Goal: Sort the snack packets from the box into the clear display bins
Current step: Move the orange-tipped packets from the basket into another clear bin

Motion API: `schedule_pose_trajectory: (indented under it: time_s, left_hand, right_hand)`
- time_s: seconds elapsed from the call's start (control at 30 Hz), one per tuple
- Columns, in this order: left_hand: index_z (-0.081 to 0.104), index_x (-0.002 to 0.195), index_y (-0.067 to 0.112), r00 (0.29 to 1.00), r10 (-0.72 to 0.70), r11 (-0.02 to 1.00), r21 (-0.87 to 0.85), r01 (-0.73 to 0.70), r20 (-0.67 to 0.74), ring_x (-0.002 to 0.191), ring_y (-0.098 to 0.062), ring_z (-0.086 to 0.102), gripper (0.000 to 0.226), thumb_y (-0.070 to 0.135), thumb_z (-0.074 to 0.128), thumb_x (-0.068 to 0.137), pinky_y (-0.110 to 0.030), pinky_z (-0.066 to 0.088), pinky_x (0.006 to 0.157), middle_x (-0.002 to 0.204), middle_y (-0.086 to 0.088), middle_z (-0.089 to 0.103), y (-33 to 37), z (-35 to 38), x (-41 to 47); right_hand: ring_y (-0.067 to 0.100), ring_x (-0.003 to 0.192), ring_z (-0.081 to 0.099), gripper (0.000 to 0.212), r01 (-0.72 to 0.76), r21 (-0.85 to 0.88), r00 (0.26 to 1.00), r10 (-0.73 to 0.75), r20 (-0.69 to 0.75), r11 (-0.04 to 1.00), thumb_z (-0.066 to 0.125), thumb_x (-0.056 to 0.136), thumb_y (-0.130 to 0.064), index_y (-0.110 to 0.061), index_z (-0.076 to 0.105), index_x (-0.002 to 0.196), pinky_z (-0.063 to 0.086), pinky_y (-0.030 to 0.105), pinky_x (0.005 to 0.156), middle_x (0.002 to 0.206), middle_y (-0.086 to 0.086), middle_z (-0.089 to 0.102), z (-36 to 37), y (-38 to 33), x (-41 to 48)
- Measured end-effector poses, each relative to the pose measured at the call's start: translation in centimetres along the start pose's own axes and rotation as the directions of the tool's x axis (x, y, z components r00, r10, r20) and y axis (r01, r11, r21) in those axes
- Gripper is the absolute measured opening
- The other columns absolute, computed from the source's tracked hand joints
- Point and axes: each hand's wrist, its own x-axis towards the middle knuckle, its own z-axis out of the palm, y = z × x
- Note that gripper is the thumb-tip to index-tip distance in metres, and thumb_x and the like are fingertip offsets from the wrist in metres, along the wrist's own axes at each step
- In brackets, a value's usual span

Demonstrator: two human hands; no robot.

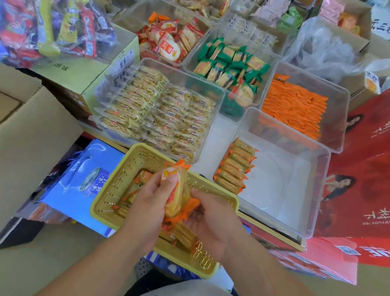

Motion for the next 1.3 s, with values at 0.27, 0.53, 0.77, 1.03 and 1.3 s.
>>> schedule_pose_trajectory:
  time_s: [0.27,0.53,0.77,1.03,1.3]
  left_hand:
    - [0.064,0.134,0.012,0.978,0.037,0.968,-0.237,-0.087,-0.206,0.111,-0.033,0.071,0.065,0.051,0.071,0.083,-0.043,0.061,0.078,0.125,-0.02,0.071,-1.5,6.6,-1.2]
    - [0.078,0.116,0.014,0.975,0.058,0.923,-0.361,-0.133,-0.212,0.112,-0.026,0.072,0.056,0.057,0.065,0.081,-0.035,0.061,0.079,0.122,-0.014,0.074,-2.4,13.3,-1.3]
    - [0.082,0.106,0.014,0.982,0.044,0.922,-0.372,-0.111,-0.184,0.109,-0.026,0.074,0.051,0.052,0.053,0.087,-0.034,0.062,0.081,0.114,-0.012,0.077,-3.2,16.3,-0.5]
    - [0.081,0.11,0.014,0.991,0.04,0.98,-0.189,-0.064,-0.126,0.109,-0.024,0.073,0.043,0.035,0.049,0.089,-0.029,0.061,0.078,0.117,-0.014,0.076,-3.3,18.6,3.8]
    - [0.061,0.109,0.063,0.999,0.029,0.758,0.652,-0.007,-0.023,0.091,0.016,0.065,0.02,0.049,0.05,0.102,-0.02,0.052,0.074,0.096,0.038,0.069,-3.6,20.9,12.8]
  right_hand:
    - [0.02,0.102,0.071,0.027,0.19,-0.221,0.963,-0.137,0.232,0.957,0.056,0.102,-0.007,-0.016,0.068,0.123,0.057,0.035,0.084,0.114,0.003,0.075,-4.9,-3.8,-1.2]
    - [-0.001,0.109,0.065,0.032,0.427,-0.43,0.889,-0.285,0.358,0.795,0.053,0.104,-0.014,-0.033,0.065,0.125,0.053,0.025,0.098,0.117,-0.014,0.072,-9.0,-7.4,-3.1]
    - [-0.004,0.122,0.048,0.079,0.562,-0.639,0.825,-0.304,0.476,0.525,0.063,0.068,-0.075,-0.055,0.04,0.141,0.041,0.024,0.105,0.126,-0.017,0.049,-10.5,-8.0,-2.9]
    - [0.004,0.106,0.063,0.057,0.448,-0.578,0.887,-0.257,0.384,0.682,0.072,0.07,-0.042,-0.053,0.056,0.123,0.054,0.039,0.096,0.121,-0.011,0.063,-13.4,-11.7,0.5]
    - [0.017,0.079,0.07,0.041,0.27,-0.48,0.952,-0.306,0.004,0.835,0.076,0.072,-0.034,-0.042,0.059,0.108,0.061,0.048,0.076,0.085,-0.024,0.068,-20.3,-14.9,7.3]
